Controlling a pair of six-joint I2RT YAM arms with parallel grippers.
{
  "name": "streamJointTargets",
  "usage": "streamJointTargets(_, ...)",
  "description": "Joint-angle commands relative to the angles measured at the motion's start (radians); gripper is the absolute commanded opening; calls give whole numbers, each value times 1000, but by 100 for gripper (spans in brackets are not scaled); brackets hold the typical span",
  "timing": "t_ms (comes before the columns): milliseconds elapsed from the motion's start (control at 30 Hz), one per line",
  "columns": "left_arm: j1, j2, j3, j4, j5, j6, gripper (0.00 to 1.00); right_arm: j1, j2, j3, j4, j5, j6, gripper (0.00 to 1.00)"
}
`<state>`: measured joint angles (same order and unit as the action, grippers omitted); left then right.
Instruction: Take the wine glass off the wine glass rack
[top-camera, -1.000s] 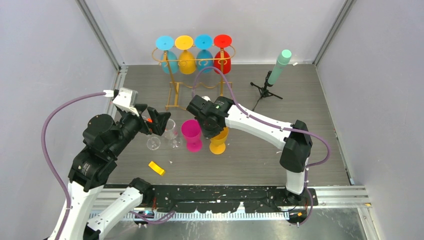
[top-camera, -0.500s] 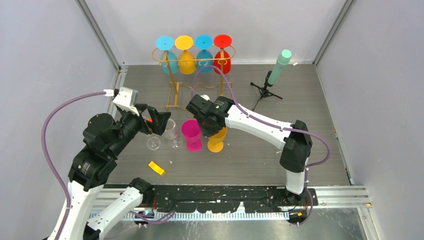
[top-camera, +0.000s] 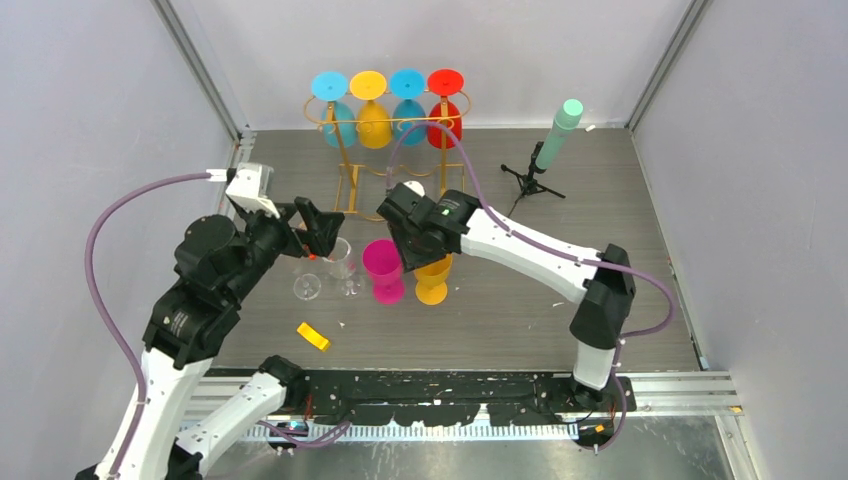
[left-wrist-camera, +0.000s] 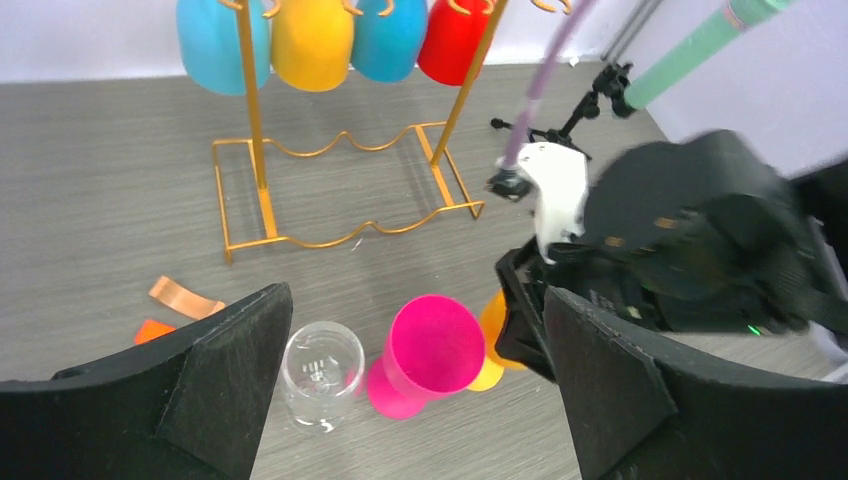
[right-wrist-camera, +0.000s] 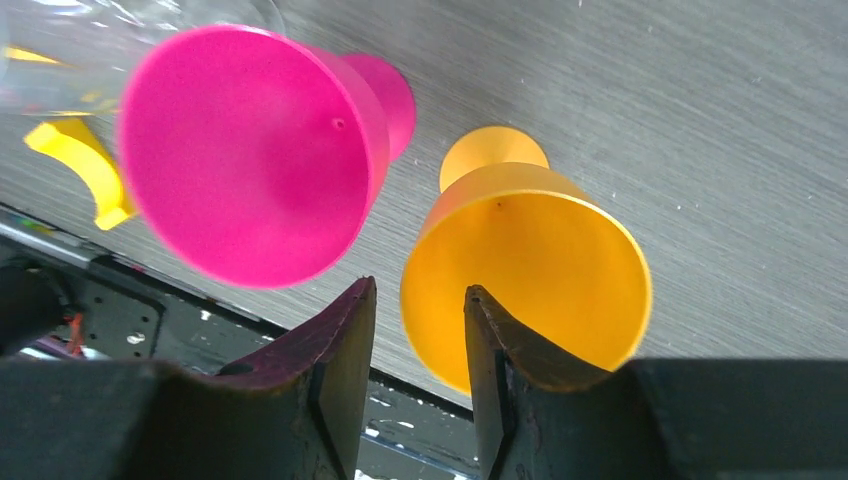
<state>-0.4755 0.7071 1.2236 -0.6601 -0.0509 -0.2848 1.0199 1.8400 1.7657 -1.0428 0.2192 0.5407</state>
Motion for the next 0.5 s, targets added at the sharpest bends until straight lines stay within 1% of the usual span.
streamJointTargets(0,3,61,52,64,-167,-209,100,6,-181,3,113,35,5,45)
streamJointTargets(33,3,85,67,53,-213,-257,100,5,-197,-21,134,37,4,45)
streamJointTargets(100,3,130,87,72,-245,-309,100,4,-246,-52,193,48,10,46)
streamJointTargets(200,9,207,144,110,-300,-353,100,3,-323,-81,258,72,24,46)
streamJointTargets(300,33,285,236,132,-300,-369,100,-8,-379,-129,308,88,39,46)
streamJointTargets(367,73,343,313,135,-280,-385,100,-17,-416,-159,331,88,46,46)
streamJointTargets(400,97,372,348,138,-258,-398,97,-23,-435,-175,337,85,49,46)
streamJointTargets(467,125,429,410,156,-247,-409,82,-30,-456,-196,344,79,51,45)
